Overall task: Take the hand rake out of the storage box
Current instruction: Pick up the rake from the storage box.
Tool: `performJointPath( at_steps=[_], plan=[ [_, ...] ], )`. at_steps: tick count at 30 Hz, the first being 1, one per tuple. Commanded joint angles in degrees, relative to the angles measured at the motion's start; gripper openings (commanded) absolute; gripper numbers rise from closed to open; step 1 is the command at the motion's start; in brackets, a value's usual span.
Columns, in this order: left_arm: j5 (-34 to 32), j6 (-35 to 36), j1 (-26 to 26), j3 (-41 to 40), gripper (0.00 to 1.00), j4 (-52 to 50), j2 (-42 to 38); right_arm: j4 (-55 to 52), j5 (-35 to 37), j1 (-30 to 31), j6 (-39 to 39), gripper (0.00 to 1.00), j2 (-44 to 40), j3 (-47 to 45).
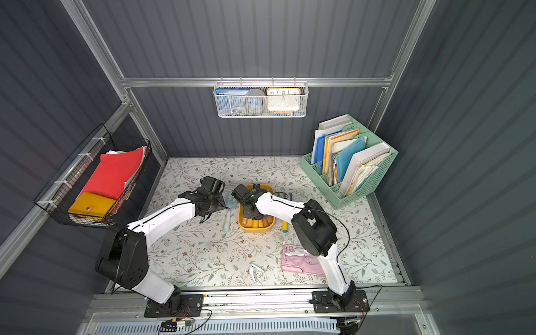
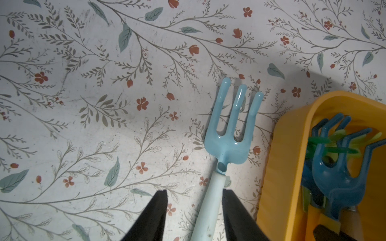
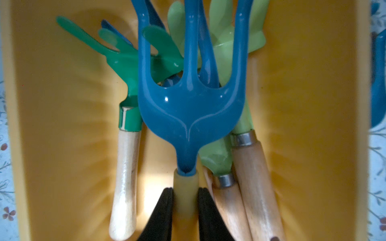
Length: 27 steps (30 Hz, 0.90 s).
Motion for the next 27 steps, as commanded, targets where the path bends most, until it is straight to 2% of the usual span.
performJointPath(
  at_steps=[1,27],
  plan=[
    [-0.8,-0.8,0.3,1.1,0.48,-0.8,-0.5,-0.1,0.6,-0.3,0.0,0.18,-2.0,0.5],
    [-1.8,-0.9,0.3,2.3,0.48,-1.8,-0.6,1.7,1.4,-1.0,-1.3,0.1,-12.4,-3.7]
  ],
)
